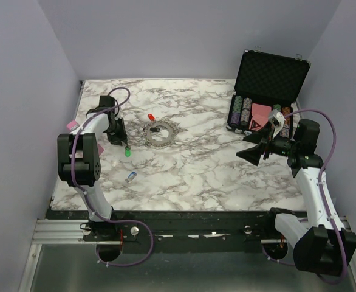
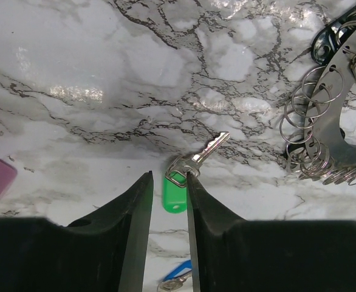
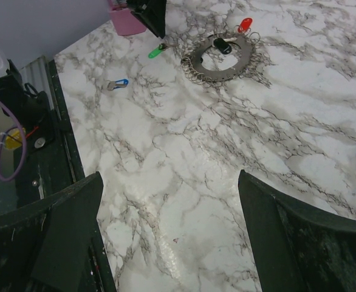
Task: Put the keys on the keyring
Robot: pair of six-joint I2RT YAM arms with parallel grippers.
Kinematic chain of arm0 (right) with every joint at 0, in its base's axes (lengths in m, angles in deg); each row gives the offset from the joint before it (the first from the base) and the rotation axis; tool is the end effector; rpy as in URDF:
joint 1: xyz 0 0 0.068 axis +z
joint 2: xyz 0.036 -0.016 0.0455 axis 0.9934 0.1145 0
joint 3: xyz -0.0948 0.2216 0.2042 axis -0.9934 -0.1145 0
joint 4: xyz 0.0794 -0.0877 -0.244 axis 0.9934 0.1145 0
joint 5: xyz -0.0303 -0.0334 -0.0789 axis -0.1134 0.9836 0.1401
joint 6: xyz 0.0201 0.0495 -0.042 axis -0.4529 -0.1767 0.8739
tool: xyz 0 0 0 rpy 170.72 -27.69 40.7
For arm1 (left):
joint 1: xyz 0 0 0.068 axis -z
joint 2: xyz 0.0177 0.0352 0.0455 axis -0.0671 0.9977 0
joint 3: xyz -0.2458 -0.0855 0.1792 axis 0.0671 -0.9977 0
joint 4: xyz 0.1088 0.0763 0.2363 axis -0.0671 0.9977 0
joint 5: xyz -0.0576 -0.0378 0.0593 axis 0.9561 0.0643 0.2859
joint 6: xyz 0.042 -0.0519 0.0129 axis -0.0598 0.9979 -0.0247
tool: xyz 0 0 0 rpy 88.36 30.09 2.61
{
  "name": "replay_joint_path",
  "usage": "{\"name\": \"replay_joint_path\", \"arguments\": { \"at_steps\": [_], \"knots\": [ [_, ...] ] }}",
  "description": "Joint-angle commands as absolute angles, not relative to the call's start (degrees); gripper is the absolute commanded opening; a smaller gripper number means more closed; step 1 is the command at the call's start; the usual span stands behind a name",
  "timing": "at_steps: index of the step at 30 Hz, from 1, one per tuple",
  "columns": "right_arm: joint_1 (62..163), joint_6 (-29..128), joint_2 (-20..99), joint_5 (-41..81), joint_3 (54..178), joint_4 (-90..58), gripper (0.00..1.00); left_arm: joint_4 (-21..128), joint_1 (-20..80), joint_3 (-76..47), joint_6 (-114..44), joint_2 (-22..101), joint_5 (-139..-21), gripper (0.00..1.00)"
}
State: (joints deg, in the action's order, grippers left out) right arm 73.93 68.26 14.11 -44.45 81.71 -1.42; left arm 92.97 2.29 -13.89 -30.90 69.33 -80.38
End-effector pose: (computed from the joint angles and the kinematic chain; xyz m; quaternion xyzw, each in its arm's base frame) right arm 0.1930 0.0205 0.3199 -0.3157 0.6880 0.4238 0.4973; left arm 0.3919 0.0030 0.2066 -0.1358 0.9723 -0.0913 0.1667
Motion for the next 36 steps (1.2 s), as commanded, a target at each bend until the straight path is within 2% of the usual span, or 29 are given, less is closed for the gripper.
{"name": "replay_joint_path", "arguments": {
  "at_steps": [1,13,36],
  "knots": [
    [73.67,69.34,14.59,-46.05,82.15,-0.61,1.00,95.77,1.65,-11.48,-32.48,70.99,-80.44,0.36],
    [73.67,69.69,14.68,-45.70,82.24,-0.43,1.00,98.50,1.65,-8.49,-33.53,73.28,-78.15,0.32],
    [73.67,71.10,14.15,-45.26,82.77,0.97,1.00,100.08,1.91,-6.99,-33.27,74.51,-81.05,0.32]
  ]
}}
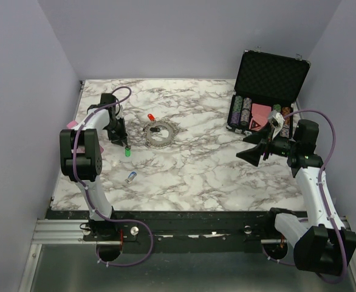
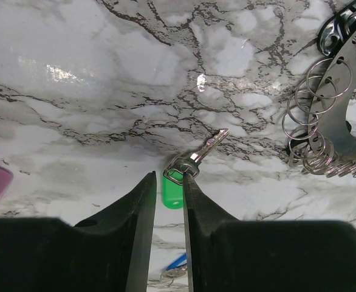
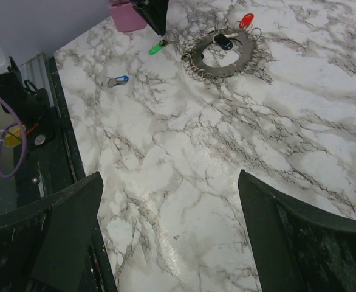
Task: Put the keys on the keyring
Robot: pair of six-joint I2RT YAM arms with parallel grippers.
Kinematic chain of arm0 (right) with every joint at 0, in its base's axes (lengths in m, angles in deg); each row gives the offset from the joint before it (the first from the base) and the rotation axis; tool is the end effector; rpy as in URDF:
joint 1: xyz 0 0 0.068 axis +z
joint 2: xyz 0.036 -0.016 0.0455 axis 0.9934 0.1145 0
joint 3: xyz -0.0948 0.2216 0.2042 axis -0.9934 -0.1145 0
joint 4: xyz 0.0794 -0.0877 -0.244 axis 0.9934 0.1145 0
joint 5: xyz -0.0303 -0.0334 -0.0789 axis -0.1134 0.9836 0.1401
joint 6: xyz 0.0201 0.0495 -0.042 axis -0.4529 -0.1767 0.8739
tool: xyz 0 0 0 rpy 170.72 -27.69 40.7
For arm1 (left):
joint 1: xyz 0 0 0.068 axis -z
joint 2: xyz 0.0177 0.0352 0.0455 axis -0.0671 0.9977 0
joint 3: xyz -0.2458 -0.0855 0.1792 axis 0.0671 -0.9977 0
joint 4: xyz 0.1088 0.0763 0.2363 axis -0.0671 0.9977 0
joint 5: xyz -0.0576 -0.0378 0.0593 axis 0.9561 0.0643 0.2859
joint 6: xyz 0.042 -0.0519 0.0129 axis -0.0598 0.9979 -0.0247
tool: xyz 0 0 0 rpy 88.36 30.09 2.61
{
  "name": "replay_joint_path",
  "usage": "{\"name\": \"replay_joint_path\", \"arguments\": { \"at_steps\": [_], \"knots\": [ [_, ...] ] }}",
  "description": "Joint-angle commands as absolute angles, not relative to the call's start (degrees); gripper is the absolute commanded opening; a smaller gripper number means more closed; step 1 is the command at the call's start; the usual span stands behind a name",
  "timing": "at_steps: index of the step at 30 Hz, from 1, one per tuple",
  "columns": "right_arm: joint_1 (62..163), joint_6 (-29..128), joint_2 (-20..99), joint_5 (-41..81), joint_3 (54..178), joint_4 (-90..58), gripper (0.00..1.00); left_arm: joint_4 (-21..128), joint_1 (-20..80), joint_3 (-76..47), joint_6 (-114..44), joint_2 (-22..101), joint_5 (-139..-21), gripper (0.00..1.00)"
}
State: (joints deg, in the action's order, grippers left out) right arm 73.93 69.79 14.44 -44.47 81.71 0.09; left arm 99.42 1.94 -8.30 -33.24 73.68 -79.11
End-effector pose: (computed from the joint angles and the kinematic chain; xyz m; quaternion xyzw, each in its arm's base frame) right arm 0.1930 0.0205 0.3169 -0.3169 0.6904 0.4242 0.4929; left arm 0.4050 0.0046 0.2018 -0.1215 0.9804 -0.0942 0.1230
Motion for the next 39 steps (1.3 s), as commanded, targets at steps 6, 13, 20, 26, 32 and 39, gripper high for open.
{"name": "replay_joint_path", "arguments": {
  "at_steps": [6,13,20,26,32,39],
  "knots": [
    [73.67,71.54,14.15,-44.99,82.86,1.41,1.00,100.70,2.79,-5.76,-33.53,75.48,-80.97,0.32],
    [73.67,71.72,14.24,-44.73,82.95,1.59,1.00,101.05,2.80,-5.32,-33.53,76.00,-80.88,0.31],
    [73.67,72.07,14.15,-44.38,83.12,1.94,1.00,101.75,2.88,-4.36,-34.06,76.71,-80.35,0.31],
    [73.67,72.24,14.15,-44.20,83.21,2.03,1.00,102.19,3.32,-3.74,-34.32,77.32,-80.61,0.31],
    [73.67,72.51,13.98,-44.12,83.30,2.29,1.00,102.19,3.58,-3.56,-34.32,77.41,-81.05,0.31],
    [73.67,72.94,13.89,-43.94,83.47,2.64,1.00,102.45,3.59,-3.48,-34.06,77.67,-81.31,0.30]
  ]
}}
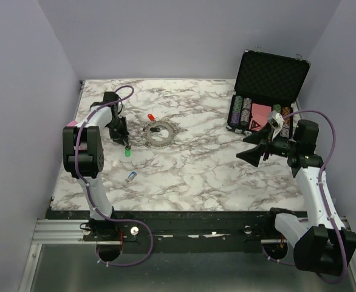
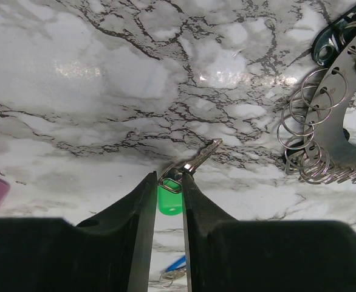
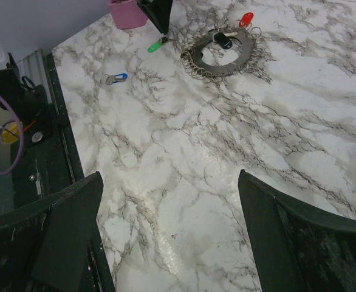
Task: Put the keys on the keyring
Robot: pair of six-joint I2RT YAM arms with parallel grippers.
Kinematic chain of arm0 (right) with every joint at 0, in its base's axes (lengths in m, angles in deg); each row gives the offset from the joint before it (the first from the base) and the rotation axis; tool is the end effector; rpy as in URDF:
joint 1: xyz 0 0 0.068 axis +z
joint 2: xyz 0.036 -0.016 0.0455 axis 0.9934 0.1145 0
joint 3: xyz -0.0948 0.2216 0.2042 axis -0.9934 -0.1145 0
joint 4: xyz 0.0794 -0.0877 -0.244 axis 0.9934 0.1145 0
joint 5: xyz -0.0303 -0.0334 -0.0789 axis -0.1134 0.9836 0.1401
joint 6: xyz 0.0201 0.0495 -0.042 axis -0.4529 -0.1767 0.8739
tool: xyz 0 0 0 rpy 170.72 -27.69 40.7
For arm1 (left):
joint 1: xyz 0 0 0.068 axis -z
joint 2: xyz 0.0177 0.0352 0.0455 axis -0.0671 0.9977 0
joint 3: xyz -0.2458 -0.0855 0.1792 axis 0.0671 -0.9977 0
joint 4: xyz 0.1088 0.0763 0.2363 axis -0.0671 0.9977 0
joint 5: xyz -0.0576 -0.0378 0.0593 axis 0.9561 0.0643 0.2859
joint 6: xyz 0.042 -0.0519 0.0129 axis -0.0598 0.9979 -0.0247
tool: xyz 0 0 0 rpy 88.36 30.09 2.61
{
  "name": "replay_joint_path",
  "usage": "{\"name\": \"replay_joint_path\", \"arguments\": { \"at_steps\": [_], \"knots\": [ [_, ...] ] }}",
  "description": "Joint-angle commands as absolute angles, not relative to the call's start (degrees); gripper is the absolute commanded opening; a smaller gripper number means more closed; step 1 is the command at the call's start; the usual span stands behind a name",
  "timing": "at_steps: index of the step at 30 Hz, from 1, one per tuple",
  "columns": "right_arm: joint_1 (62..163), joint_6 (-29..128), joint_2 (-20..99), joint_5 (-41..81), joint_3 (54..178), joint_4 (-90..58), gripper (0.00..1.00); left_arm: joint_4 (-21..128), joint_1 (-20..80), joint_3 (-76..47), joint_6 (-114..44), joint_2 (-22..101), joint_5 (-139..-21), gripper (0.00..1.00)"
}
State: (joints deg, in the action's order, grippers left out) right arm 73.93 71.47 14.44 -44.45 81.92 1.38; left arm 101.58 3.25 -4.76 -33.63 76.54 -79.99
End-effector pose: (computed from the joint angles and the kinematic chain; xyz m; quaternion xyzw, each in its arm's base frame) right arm 0.1922 0.0206 0.3164 -0.3223 0.6898 0.4208 0.4932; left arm 0.4171 -0.0037 0.1984 -0.1091 0.9841 -0.0864 0.1104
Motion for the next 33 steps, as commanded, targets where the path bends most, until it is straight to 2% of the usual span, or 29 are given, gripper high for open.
{"name": "replay_joint_path", "arguments": {
  "at_steps": [1,33],
  "knots": [
    [73.67,72.95,13.89,-43.94,83.56,2.73,1.00,102.54,3.59,-3.39,-34.15,77.67,-81.32,0.30],
    [73.67,73.56,13.36,-43.85,83.91,3.44,1.00,106.23,3.67,-0.84,-35.02,78.90,-81.84,0.32]
  ]
}}
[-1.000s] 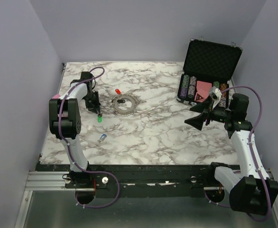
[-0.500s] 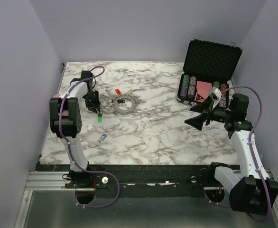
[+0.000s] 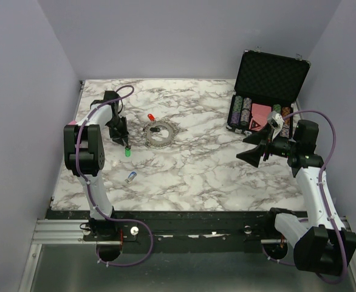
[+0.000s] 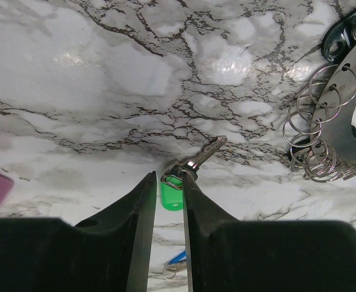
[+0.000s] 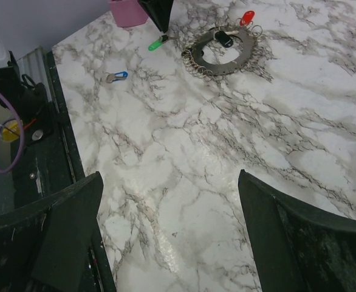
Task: Put the keys on the keyring
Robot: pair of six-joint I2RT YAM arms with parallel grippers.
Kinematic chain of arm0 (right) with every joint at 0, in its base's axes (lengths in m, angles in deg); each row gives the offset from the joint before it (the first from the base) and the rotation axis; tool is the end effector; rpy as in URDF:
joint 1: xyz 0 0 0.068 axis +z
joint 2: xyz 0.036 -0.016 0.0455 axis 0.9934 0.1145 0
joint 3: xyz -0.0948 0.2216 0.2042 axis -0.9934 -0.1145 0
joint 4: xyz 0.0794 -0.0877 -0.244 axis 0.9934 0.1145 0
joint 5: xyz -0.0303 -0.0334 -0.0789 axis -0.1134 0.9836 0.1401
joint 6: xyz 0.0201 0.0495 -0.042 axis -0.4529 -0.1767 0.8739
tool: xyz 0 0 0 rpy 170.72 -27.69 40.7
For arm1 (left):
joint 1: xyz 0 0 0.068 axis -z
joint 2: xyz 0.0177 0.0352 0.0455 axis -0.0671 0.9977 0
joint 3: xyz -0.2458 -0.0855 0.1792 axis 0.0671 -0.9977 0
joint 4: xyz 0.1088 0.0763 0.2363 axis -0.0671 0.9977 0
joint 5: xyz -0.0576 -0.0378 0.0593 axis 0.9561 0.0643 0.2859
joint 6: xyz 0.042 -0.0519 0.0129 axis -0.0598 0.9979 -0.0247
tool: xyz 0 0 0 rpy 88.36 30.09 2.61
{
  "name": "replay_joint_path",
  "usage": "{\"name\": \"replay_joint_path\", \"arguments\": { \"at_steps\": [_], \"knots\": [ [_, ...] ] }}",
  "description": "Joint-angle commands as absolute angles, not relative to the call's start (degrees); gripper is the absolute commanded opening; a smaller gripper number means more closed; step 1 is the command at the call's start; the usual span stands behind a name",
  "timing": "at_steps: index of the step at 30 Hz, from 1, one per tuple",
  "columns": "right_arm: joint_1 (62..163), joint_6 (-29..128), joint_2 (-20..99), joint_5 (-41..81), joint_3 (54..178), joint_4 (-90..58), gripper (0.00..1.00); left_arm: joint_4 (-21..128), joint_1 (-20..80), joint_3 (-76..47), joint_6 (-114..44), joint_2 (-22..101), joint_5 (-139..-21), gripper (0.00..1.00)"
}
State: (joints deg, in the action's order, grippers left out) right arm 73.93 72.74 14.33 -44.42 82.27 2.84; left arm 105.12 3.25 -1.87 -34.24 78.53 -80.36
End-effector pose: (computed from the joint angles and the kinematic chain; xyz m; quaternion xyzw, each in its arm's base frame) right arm 0.1909 0.0208 0.3168 -0.3255 0.6900 0.4190 0.4924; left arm 0.4224 -0.0033 0.1968 -0.1062 0.9871 -0.0804 0.0885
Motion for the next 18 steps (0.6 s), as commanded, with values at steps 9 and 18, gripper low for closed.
{"name": "replay_joint_path", "arguments": {
  "at_steps": [9,18],
  "knots": [
    [73.67,73.65,13.10,-43.50,83.91,3.52,1.00,106.85,3.67,-0.31,-34.94,79.34,-82.98,0.30],
    [73.67,73.65,13.10,-43.32,83.91,3.52,1.00,107.02,5.34,0.04,-35.46,79.78,-82.37,0.26]
  ]
}}
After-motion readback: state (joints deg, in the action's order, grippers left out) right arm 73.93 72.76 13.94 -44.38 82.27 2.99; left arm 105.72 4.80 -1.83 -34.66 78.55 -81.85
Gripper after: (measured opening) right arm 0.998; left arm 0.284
